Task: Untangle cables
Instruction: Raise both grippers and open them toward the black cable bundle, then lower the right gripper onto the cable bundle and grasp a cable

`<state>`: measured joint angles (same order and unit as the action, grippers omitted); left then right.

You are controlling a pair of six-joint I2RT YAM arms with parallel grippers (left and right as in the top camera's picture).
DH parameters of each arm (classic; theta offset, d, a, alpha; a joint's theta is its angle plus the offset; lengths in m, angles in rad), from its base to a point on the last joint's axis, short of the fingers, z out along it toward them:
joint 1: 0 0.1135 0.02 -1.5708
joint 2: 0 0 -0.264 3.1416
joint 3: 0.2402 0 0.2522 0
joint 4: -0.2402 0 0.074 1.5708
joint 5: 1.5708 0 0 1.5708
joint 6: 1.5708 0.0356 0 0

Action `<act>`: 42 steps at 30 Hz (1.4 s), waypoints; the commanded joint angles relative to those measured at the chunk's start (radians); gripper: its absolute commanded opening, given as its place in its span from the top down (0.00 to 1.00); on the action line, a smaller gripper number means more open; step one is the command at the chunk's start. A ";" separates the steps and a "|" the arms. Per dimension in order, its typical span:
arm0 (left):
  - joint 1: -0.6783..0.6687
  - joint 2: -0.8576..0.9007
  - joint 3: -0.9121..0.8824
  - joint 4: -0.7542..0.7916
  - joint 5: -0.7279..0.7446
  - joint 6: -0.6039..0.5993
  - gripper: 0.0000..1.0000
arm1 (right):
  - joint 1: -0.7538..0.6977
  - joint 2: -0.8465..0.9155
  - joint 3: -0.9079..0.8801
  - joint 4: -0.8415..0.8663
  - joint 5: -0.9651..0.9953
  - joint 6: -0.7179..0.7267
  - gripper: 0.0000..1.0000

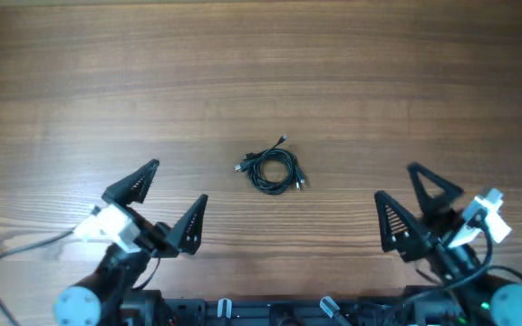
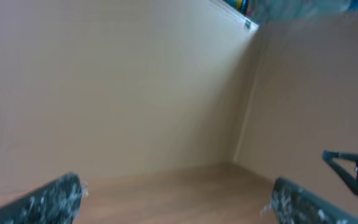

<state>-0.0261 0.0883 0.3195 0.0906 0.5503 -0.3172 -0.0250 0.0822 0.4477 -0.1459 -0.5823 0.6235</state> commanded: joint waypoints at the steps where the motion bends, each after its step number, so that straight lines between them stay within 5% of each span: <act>1: 0.005 0.228 0.286 -0.273 0.045 0.043 0.00 | 0.002 0.165 0.296 -0.303 0.113 -0.302 0.00; 5: 0.005 0.697 0.719 -0.840 0.074 0.138 0.00 | 0.002 0.493 0.624 -0.662 0.090 -0.386 0.00; 10: 0.004 1.041 0.869 -1.031 0.381 0.021 0.00 | 0.002 0.752 0.676 -0.697 -0.230 -0.233 0.00; 13: -0.029 1.186 0.869 -1.092 0.258 0.020 0.00 | 0.011 0.875 0.676 -0.795 -0.240 -0.296 0.06; 15: -0.101 1.265 0.869 -1.160 -0.043 -0.070 0.00 | 0.067 0.943 0.676 -0.864 -0.048 -0.307 0.06; 18: -0.187 1.350 0.869 -1.168 -0.295 -0.226 0.00 | 0.190 1.040 0.676 -0.903 0.112 -0.269 0.07; 26: -0.152 1.432 0.869 -1.102 -0.336 -0.242 0.00 | 0.501 1.335 0.676 -0.792 0.243 -0.176 0.08; 31: -0.050 1.432 0.869 -1.123 -0.332 -0.319 0.00 | 0.605 1.446 0.676 -0.550 0.211 -0.175 0.40; 35: -0.043 1.432 0.869 -1.138 -0.336 -0.320 0.00 | 0.659 1.572 0.676 -0.491 0.306 -0.032 0.45; 42: 0.057 1.432 0.869 -1.149 -0.331 -0.319 0.00 | 0.702 1.736 0.676 -0.407 0.307 -0.427 0.36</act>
<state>0.0097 1.5143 1.1778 -1.0481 0.2279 -0.6205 0.6582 1.7626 1.1137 -0.5781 -0.2996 0.3359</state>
